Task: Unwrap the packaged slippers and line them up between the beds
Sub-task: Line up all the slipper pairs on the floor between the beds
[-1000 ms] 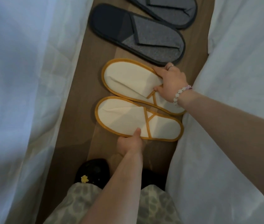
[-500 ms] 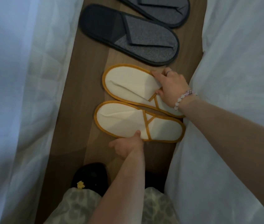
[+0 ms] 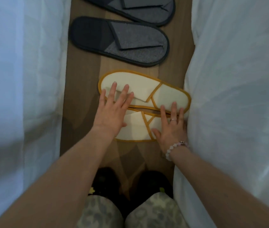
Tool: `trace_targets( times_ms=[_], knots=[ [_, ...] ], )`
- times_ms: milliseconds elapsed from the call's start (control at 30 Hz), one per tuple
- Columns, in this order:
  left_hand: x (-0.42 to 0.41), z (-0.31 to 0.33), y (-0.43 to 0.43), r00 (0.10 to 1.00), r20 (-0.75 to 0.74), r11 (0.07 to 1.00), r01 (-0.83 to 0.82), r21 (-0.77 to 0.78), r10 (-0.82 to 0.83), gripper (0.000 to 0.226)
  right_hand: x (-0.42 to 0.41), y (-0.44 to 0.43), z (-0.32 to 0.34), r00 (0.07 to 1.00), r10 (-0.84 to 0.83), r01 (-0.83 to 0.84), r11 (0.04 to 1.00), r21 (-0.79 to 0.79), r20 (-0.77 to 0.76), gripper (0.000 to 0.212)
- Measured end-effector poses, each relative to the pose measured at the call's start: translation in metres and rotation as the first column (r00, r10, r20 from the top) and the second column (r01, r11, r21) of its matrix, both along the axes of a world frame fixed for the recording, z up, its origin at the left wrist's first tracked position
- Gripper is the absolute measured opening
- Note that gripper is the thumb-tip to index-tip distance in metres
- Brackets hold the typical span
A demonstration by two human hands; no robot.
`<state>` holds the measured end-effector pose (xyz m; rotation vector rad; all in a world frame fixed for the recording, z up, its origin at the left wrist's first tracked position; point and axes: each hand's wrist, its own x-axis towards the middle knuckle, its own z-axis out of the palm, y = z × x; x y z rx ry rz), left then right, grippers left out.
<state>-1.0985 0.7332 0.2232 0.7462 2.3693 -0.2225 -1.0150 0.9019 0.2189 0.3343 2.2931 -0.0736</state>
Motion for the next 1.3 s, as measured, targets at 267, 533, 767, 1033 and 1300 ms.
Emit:
trace_targets(
  times_ms=[267,533,767,1033,1300],
  knots=[
    [-0.001,-0.010,0.004,1.000,0.015,1.000,-0.011,-0.012,0.011,0.094,0.001,0.003,-0.008,0.995,0.010,-0.013,1.000,0.026,0.104,0.080],
    [-0.006,0.023,0.009,0.991,0.111,0.997,-0.080,0.011,0.078,0.090,-0.012,-0.013,0.017,0.985,-0.124,0.126,0.992,-0.006,0.120,0.077],
    [-0.053,0.167,-0.044,0.975,0.006,0.942,-0.217,0.257,0.223,0.068,-0.072,-0.071,0.156,0.994,-0.099,0.090,0.982,-0.169,-0.043,0.072],
    [-0.123,0.300,-0.118,0.566,0.044,0.516,-0.779,0.357,0.823,0.059,-0.199,-0.153,0.302,0.977,-0.161,0.095,0.916,-0.390,-0.140,0.060],
    [-0.137,0.286,-0.158,0.145,0.194,0.074,-0.940,0.334,0.970,0.066,-0.243,-0.219,0.282,0.921,-0.371,0.379,0.791,-0.480,0.116,0.068]
  ],
)
